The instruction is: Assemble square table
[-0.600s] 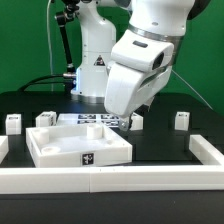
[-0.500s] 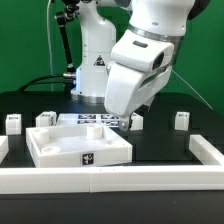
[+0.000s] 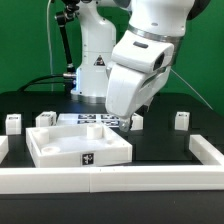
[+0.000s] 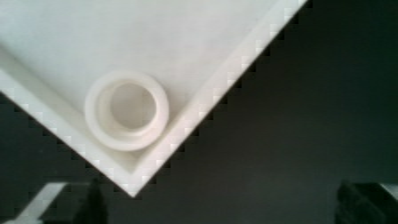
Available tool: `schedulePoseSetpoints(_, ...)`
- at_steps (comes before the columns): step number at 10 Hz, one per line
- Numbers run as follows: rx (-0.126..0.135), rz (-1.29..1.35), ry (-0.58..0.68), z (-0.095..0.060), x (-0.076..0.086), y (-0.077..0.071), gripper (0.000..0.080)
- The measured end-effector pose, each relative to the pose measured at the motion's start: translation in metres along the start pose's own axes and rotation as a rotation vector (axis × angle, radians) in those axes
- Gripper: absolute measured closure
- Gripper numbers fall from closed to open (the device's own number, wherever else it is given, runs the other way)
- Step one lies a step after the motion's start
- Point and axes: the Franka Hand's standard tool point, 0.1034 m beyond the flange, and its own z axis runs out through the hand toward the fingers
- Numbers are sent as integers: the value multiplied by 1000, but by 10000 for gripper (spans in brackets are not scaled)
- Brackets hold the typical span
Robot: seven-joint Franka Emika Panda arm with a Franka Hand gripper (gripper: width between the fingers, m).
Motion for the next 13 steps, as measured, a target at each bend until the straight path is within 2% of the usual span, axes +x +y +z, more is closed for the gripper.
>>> schedulePoseSetpoints(1, -4, -41, 9, 3, -15, 0, 150)
schedulePoseSetpoints(3, -33, -318, 34, 5, -43, -3, 150)
schedulePoseSetpoints(4, -38, -388, 37, 3, -48, -1, 150)
schedulePoseSetpoints(8, -37, -646, 31, 6, -49, -1, 150)
schedulePoseSetpoints(9, -36, -754, 32, 8, -55, 0, 150)
schedulePoseSetpoints(11, -14, -935, 38, 20, -78, -10, 150)
schedulePoseSetpoints(13, 13, -911, 48, 32, -96, -16, 150)
